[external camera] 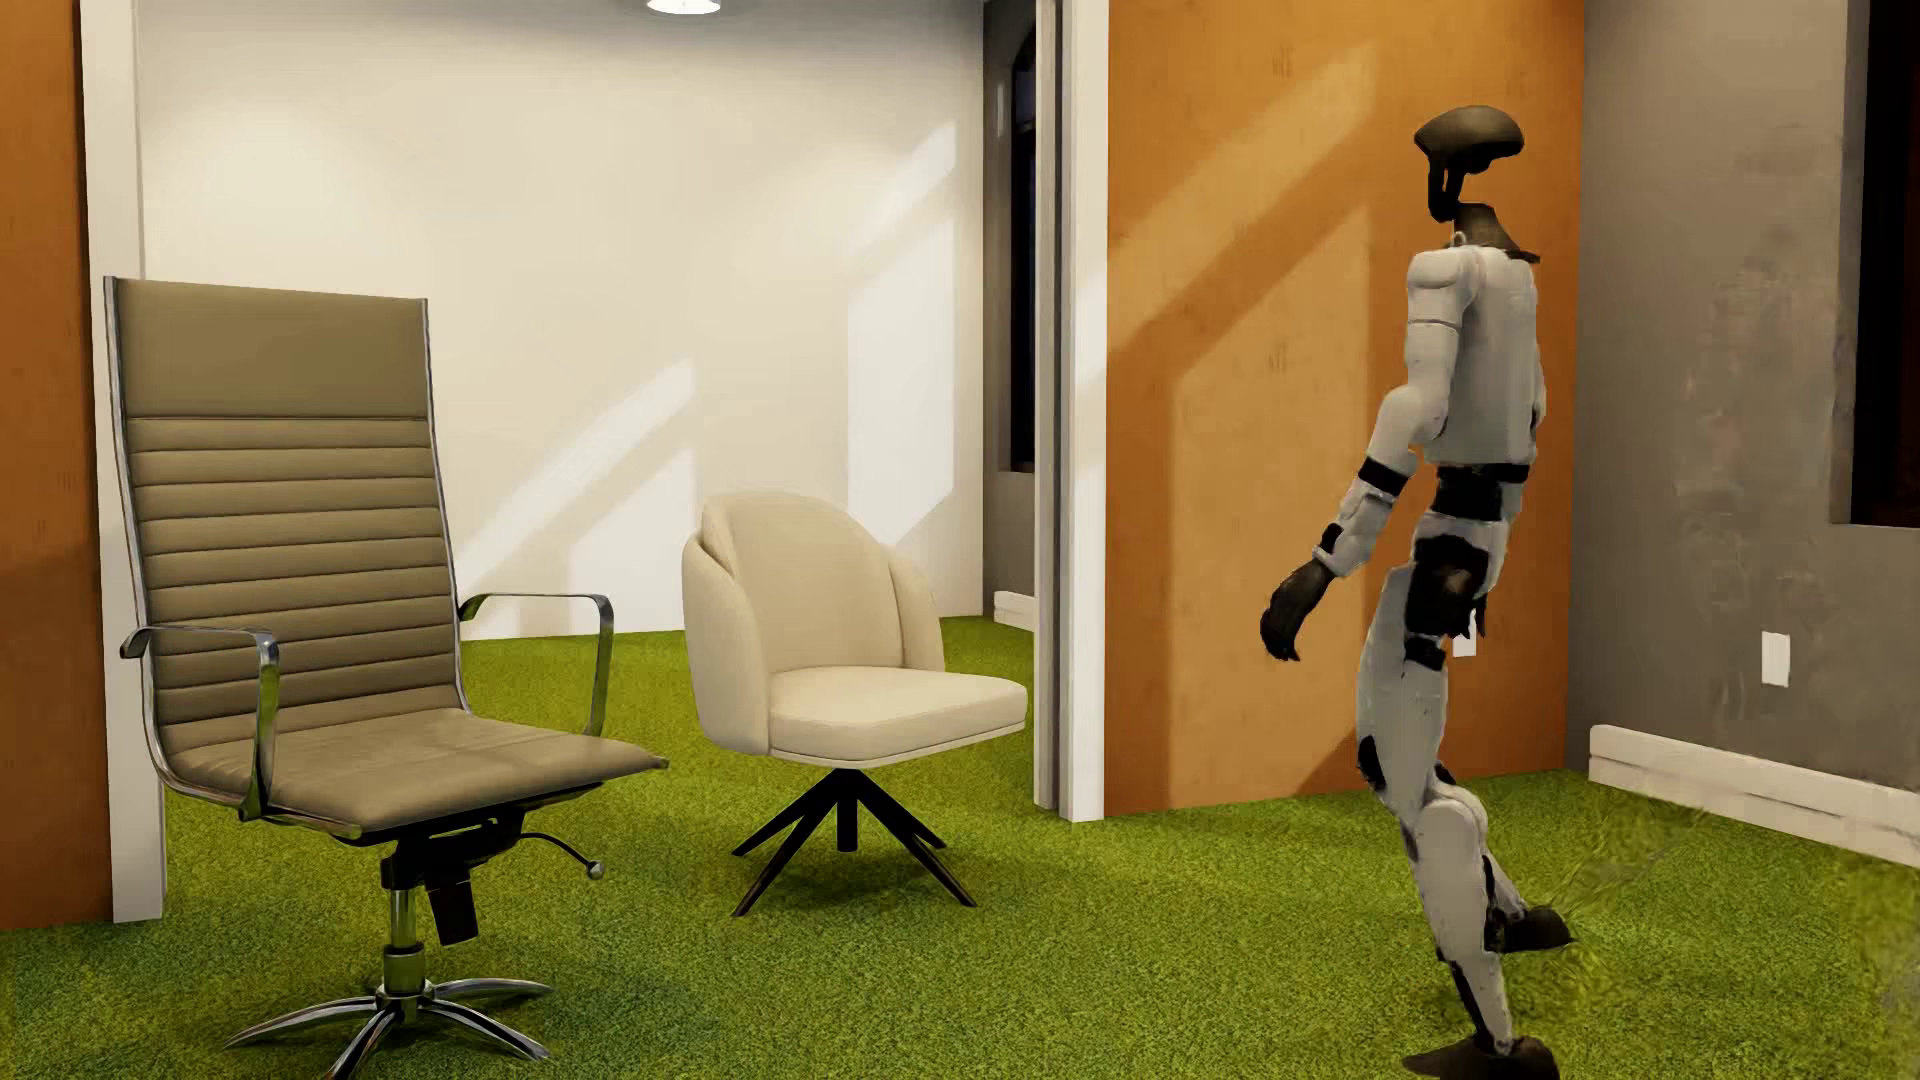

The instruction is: Rest on the chair

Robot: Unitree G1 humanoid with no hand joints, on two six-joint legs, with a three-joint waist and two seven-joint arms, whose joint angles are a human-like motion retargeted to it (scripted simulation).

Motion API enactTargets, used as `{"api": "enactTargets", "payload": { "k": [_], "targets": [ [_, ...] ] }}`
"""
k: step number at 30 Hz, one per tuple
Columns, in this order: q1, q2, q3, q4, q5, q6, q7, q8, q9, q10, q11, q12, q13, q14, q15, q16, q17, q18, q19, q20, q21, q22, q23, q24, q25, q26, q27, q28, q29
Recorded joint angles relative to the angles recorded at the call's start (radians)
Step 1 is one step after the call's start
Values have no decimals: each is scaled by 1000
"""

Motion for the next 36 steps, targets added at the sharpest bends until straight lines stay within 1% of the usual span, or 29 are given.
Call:
{"api": "enactTargets", "payload": {
  "k": [1, 2, 3, 4, 5, 6, 7, 8, 9, 10, 11, 12, 14, 16, 17, 19, 21, 22, 23, 24, 27, 28, 29, 30, 31, 32, 34, 35, 36],
  "targets": [
    [65, -26, -11, 3, -3, 1, 11, -8, -23, -19, -191, -30, 58, -28, 36, 7, 12, 2, -23, -47, -3, -31, -20, -1, -16, -36, 102, -81, 35],
    [126, -26, -21, 1, -1, -3, -5, -2, -11, -40, -419, -93, 61, -53, 68, 7, 23, -5, -54, -92, -23, -23, 63, -5, -23, -57, -32, -11, -6],
    [226, -5, -21, 6, 42, -10, 8, -51, 17, -96, -666, -157, 34, -62, 152, 5, 31, -37, -118, -100, -56, -30, 153, -51, -15, -78, -235, 2, 40],
    [249, -32, -27, 0, 43, -22, 41, -102, -17, -109, -839, -170, 108, -72, 234, 12, 41, -42, -139, -72, -34, -63, 191, 8, -315, -2, 713, 77, -823],
    [279, -100, -34, -1, 49, -25, 47, -111, -35, -114, -839, -178, 130, -81, 196, 8, 41, -53, -156, -75, 18, -63, 241, 64, -417, -38, 535, 47, -661],
    [333, -163, -42, 21, 80, -34, 59, -139, -44, -115, -807, -157, 130, -114, 166, 35, 38, -55, -245, -63, -64, -186, 226, -117, -467, 96, 2017, 129, -2149],
    [350, -158, -66, 26, 73, -40, 75, -134, -68, -72, -786, -125, 131, -127, 192, 52, 45, -55, -239, -41, -71, -214, 250, -105, -467, 26, 2069, 53, -2162],
    [359, -157, -77, 52, 73, -37, 58, -136, -78, 5, -692, -111, 122, -140, 137, 56, 57, -75, -233, -32, -96, -206, 255, -119, -457, 15, 2125, 24, -2198],
    [340, -145, -75, 92, 88, -20, 53, -145, -86, 124, -681, -96, 102, -138, 268, 54, 58, -82, -235, -50, -151, -191, 265, -133, -468, -1, 2222, 3, -2245],
    [263, -172, -69, 124, 81, -8, 65, -138, -98, 335, -538, -76, 102, -65, 230, 49, 62, -83, -212, -39, -168, -140, 260, -157, -451, 0, 2615, 19, -2666],
    [187, -137, -63, 164, 137, 44, -7, -14, -86, 551, -534, -74, 7, 91, 232, 5, 12, -161, -173, -75, -117, -65, 168, -233, 32, -4, 429, 45, -698],
    [94, -59, -33, 191, 182, 22, 36, -32, -75, 744, -556, -41, 5, 306, 217, 5, 10, -101, -250, -109, -54, -38, -12, -131, 33, 26, -8, -13, 74],
    [-138, 52, 28, 161, 233, 9, -19, 6, -69, 1080, -598, 11, -78, 133, 170, 0, -30, -47, -299, -100, 24, -25, -27, -134, 87, 51, 4, 8, 56],
    [-292, 213, 71, 122, 293, -1, -107, 54, -24, 1149, -666, 58, -200, 39, 120, 10, -50, -90, -332, -31, 124, -39, -78, -163, 168, 64, 8, 28, 26],
    [-362, 287, 94, 88, 297, -10, -128, 58, -30, 1106, -698, 105, -238, 12, 80, 12, -55, -63, -332, -23, 150, -45, -123, -167, 192, 87, 14, 63, 11],
    [-446, 364, 120, 50, 281, -9, -151, 49, -10, 858, -689, 126, -370, -11, 1, 4, -57, -52, -288, -7, 223, -25, -194, -142, 148, 74, -9, 45, 5],
    [-438, 378, 126, 23, 261, -15, -189, 104, -20, 450, -623, 150, -453, 64, -76, 7, -9, 30, -265, 11, 291, -18, -249, -121, 92, 89, -21, 33, 18],
    [-445, 336, 129, 45, 257, -8, -231, 141, -39, 271, -547, 168, -479, 82, -133, 4, 18, 31, -240, -2, 325, -16, -270, -137, 82, 64, -46, 40, 19],
    [-412, 329, 126, 95, 234, -9, -269, 174, -39, 90, -504, 192, -481, 140, -155, 11, 53, -74, -201, 25, 375, -28, -287, -92, 67, 54, -62, 32, 17],
    [-390, 299, 120, 135, 217, -14, -255, 187, -51, -60, -448, 210, -462, 201, -182, 26, 74, -152, -170, 45, 388, -38, -311, -101, 43, 20, -66, -15, 51],
    [-402, 231, 94, 173, 170, 3, -166, 209, -22, 3, -382, 233, -379, 325, -150, 27, 41, -221, -103, 89, 396, -62, -368, -69, -31, 43, -75, -28, 80],
    [-364, 215, 87, 173, 163, 14, -192, 244, -6, 48, -376, 234, -367, 183, -153, 23, 7, -188, -81, 78, 387, -43, -360, -62, -32, 31, -76, -10, 118],
    [-411, 170, 68, 184, 155, 6, -219, 281, -30, 129, -341, 247, -342, 169, -177, 44, -16, -207, -97, 56, 360, -37, -340, -43, -30, 32, -78, 3, 145],
    [-421, 157, 61, 181, 142, -19, -179, 235, 24, 183, -269, 223, -345, 124, -180, 85, -30, -168, -116, 18, 287, -39, -296, -38, -52, -5, -66, -41, 145],
    [-399, 82, 67, 146, 95, -36, -76, 193, 24, 182, -160, 204, -311, 123, -191, 88, -53, -132, -145, 58, 252, -44, -245, -5, -56, 10, -6, -59, 61],
    [-368, 73, 73, 145, 91, -31, -57, 152, 42, 196, -119, 204, -296, 62, -167, 86, -77, -91, -216, 87, 239, -42, -197, 2, 1, 16, 57, -41, -5],
    [-288, 114, 78, 114, 48, -36, -34, 45, 58, 178, -127, 210, -305, -9, -165, 66, -143, -48, -163, 150, 228, -31, -121, -20, 105, 94, 71, 22, -26],
    [-306, 144, 85, 126, 60, -18, 2, -4, 56, 216, -170, 224, -324, -39, -177, 61, -188, -22, -141, 167, 211, -51, -110, -55, 88, 9, 59, -43, 4],
    [-214, 234, 74, 58, 10, -47, 52, -112, 87, 139, -210, 240, -327, -21, -203, 62, -216, 24, -117, 203, 203, -45, -109, -16, 72, -10, 47, -70, 8]
  ]
}}
